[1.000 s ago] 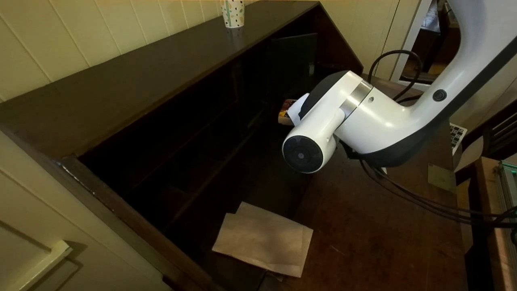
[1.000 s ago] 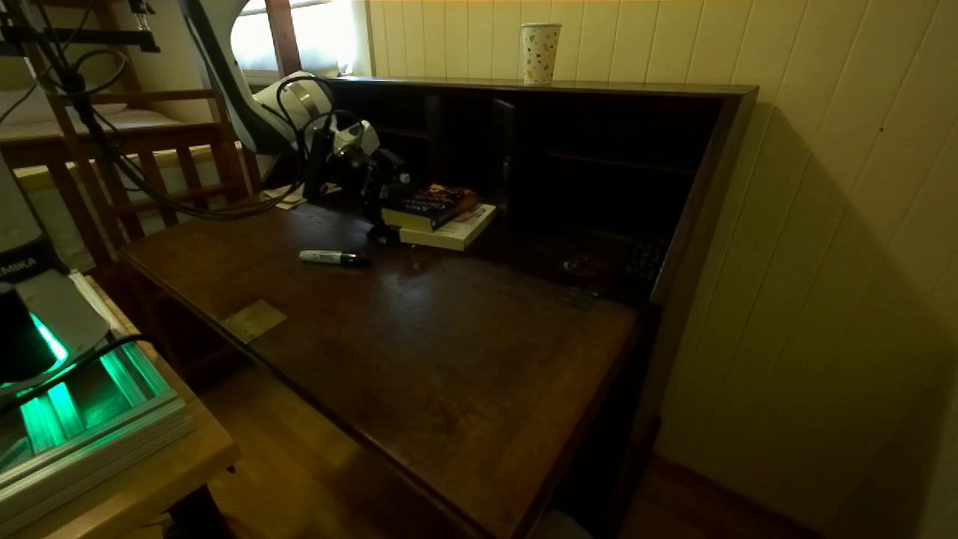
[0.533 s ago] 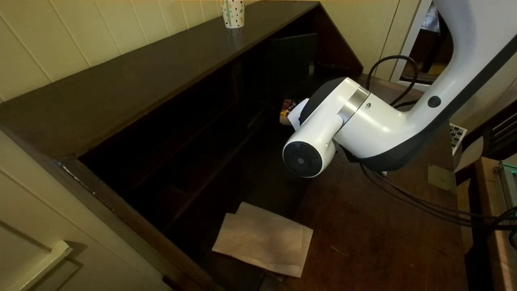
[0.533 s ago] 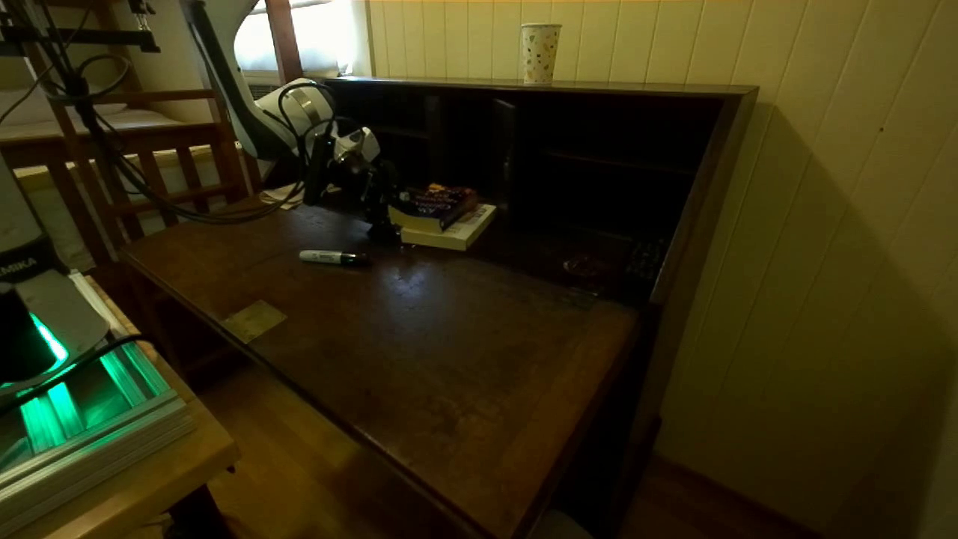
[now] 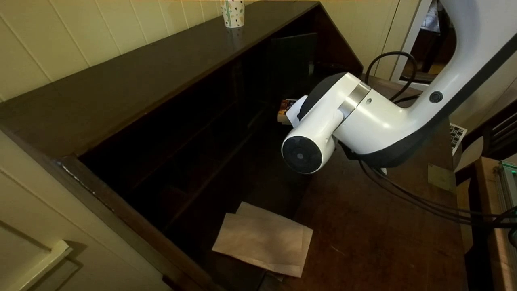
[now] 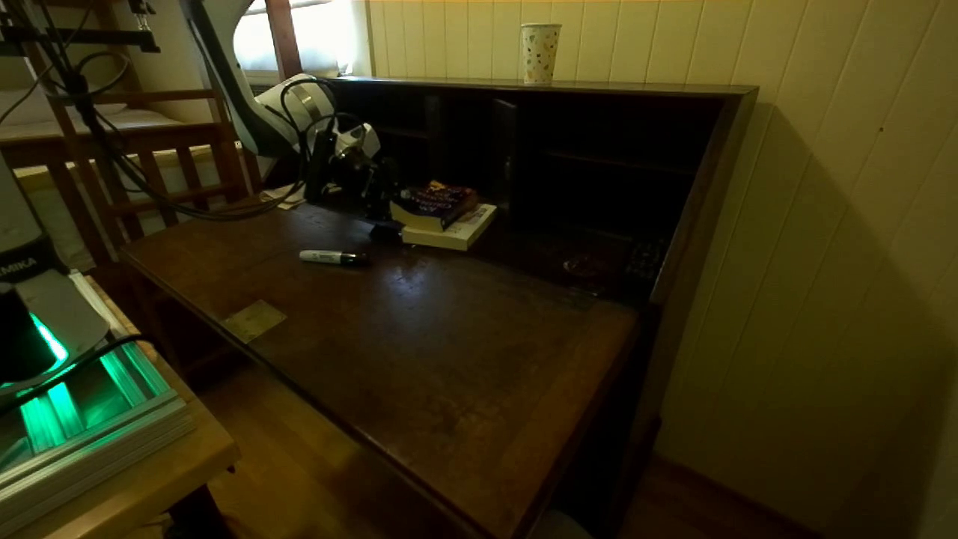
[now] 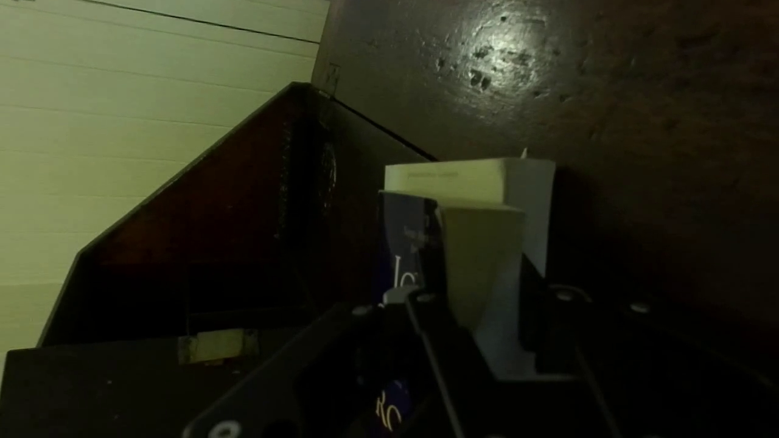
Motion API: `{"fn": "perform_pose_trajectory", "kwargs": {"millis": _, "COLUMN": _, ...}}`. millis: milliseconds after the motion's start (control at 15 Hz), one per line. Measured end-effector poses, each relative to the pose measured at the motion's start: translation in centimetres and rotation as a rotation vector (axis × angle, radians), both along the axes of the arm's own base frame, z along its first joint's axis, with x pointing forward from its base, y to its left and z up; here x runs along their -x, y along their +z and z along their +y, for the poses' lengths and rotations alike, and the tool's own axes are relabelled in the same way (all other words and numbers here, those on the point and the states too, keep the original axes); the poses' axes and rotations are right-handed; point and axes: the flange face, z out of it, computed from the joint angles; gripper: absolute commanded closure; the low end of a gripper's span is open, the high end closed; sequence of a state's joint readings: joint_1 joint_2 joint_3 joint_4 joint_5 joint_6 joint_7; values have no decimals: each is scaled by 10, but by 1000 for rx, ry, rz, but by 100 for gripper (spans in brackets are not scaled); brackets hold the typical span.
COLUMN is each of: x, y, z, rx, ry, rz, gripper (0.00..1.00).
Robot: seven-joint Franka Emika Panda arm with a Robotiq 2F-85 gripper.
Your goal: Put the blue book on the shelf.
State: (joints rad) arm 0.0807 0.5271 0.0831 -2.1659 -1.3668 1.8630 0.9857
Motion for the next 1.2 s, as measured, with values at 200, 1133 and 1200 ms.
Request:
{"fn": "perform_pose_trajectory", "kwargs": {"millis": 200, "x": -6, "y": 11, "z": 6, "rx": -48, "ry": 26, "rz": -11, "gripper": 93}}
{"fn": "perform_pose_trajectory", "kwargs": {"millis": 1133, "x": -33, "y": 81, "z": -13, "rx": -370, "ry": 48, "rz": -189, "gripper": 93}}
{"fn": "perform_pose_trajectory", "kwargs": {"millis": 1200, "x": -34, "y": 86, "z": -16, "rx": -398, "ry": 52, "rz": -202, "gripper": 93}}
